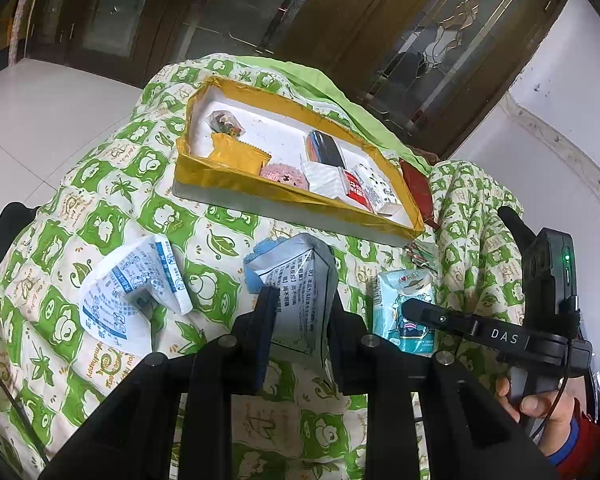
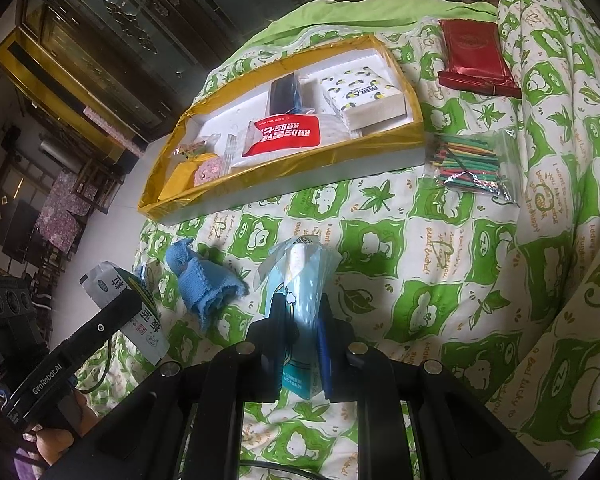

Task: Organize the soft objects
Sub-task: 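Lift the white sachet with the left gripper while right gripper lifts the cartoon pack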

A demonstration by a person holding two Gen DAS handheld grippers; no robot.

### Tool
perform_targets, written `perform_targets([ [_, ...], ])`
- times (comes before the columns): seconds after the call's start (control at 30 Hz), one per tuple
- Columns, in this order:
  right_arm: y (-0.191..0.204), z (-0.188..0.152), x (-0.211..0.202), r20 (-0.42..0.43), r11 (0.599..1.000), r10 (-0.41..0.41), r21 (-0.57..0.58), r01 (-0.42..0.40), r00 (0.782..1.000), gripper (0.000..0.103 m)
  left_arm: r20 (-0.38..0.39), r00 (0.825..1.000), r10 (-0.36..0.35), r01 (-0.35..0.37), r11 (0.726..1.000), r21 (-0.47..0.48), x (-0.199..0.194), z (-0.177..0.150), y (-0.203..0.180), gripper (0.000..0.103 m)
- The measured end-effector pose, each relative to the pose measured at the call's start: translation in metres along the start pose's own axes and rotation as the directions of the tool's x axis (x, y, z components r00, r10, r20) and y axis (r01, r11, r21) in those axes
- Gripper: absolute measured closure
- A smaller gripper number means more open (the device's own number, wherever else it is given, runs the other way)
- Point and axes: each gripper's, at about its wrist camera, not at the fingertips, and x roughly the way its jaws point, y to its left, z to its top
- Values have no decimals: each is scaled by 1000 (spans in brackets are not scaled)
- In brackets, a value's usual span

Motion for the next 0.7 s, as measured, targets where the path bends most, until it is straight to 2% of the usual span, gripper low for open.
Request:
perform_targets([
  [0.7, 2, 1, -7, 24, 1000, -11, -13, 11, 1000, 88, -8, 1000, 5, -5, 1000, 21, 2, -2, -2, 79],
])
